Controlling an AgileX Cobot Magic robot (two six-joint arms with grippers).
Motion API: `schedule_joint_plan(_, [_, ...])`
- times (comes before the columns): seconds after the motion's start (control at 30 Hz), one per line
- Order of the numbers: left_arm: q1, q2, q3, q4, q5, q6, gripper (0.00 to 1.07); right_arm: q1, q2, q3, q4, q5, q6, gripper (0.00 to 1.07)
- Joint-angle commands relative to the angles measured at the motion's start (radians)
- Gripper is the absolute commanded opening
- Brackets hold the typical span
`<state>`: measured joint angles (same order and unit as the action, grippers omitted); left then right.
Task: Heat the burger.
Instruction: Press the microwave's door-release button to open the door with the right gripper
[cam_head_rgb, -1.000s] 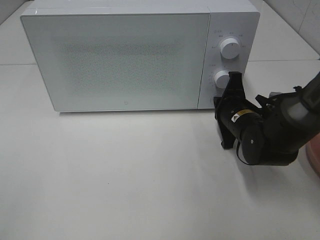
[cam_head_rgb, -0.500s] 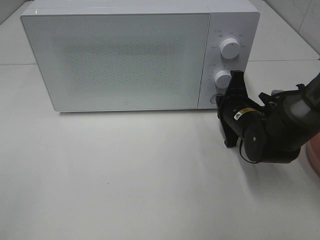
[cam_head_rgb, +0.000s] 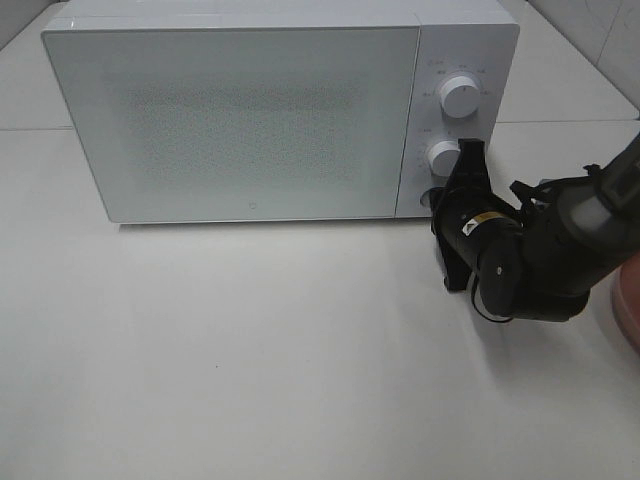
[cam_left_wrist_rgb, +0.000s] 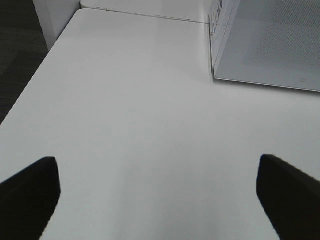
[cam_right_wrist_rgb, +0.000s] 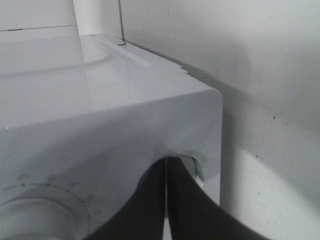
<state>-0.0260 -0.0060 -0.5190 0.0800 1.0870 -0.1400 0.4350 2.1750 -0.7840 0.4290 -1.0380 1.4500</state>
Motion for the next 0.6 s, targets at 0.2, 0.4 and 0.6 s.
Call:
schedule_joint_plan(0.2, [0.004,-0.011,0.002,-0.003,-0.013,-0.002,1.0,-0.054,-0.006,-0.112,0.135,-0.238,-0.082,0.05])
schedule_joint_plan(0.4, [0.004,-0.011,0.002,-0.003,-0.013,-0.002,1.0,-0.072,-0.001,-0.134,0.117,-0.24,-0.103,0.05])
schedule_joint_plan(0.6, [0.004,-0.011,0.002,-0.003,-0.013,-0.002,1.0,-0.071,-0.001,-0.132,0.097,-0.209,-0.103,0.05])
